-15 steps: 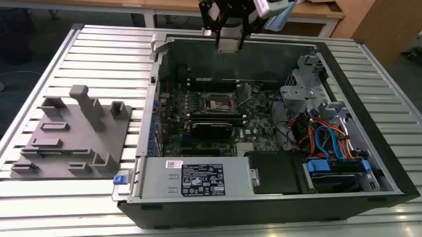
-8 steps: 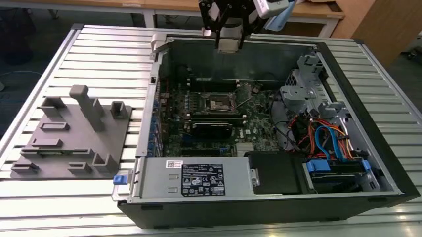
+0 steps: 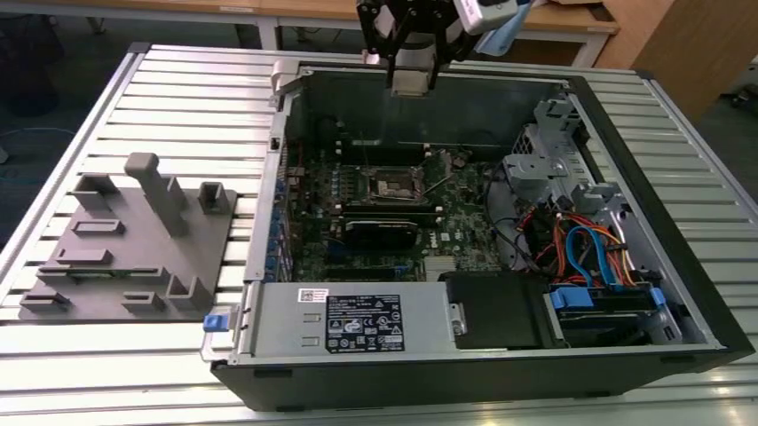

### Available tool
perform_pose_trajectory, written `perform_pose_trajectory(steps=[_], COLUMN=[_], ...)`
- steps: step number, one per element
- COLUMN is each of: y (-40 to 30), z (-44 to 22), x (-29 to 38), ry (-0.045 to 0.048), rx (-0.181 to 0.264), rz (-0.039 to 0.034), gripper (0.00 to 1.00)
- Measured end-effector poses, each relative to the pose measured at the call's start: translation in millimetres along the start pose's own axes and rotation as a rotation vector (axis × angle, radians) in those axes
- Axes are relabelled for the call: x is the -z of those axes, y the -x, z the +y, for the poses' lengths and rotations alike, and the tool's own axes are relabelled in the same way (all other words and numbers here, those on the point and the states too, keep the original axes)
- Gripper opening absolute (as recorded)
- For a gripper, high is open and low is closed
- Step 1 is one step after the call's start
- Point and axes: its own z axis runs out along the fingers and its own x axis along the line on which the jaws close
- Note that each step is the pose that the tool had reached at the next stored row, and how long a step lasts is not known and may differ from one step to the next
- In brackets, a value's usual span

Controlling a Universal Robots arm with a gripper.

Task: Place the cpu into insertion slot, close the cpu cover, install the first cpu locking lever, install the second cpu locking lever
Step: 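Place the cpu into insertion slot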

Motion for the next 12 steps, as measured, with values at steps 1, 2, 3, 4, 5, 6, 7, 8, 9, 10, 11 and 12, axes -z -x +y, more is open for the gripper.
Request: perform_pose_trajectory(steps=[1, 2, 3, 4, 5, 6, 7, 8, 9, 10, 11, 12], y=[0.0, 0.0, 0.0, 0.0, 0.0, 0.0, 0.0, 0.0, 0.1, 0.0, 0.0, 0.0], z=[0.0, 0.0, 0.0, 0.0, 0.0, 0.0, 0.0, 0.0, -0.1, -0.1, -0.1, -0.2], x=[-0.1, -0.5, -0.6, -0.6, -0.8, -0.9, -0.9, -1.2, -1.6, -1.8, -2.0, -2.5], ry=[0.0001, 0.0004, 0.0004, 0.0004, 0.0004, 0.0007, 0.0008, 0.001, 0.0013, 0.0011, 0.0008, 0.0011], rx=[-0.005, -0.008, -0.012, -0.018, -0.026, -0.035, -0.039, -0.042, -0.045, -0.054, -0.067, -0.082], rz=[-0.0004, -0.0008, -0.0012, -0.0016, -0.0024, -0.0031, -0.0035, -0.0038, -0.0042, -0.0051, -0.0061, -0.0076], gripper=[0.54, 0.54, 0.54, 0.54, 0.54, 0.54, 0.54, 0.54, 0.54, 0.54, 0.54, 0.54])
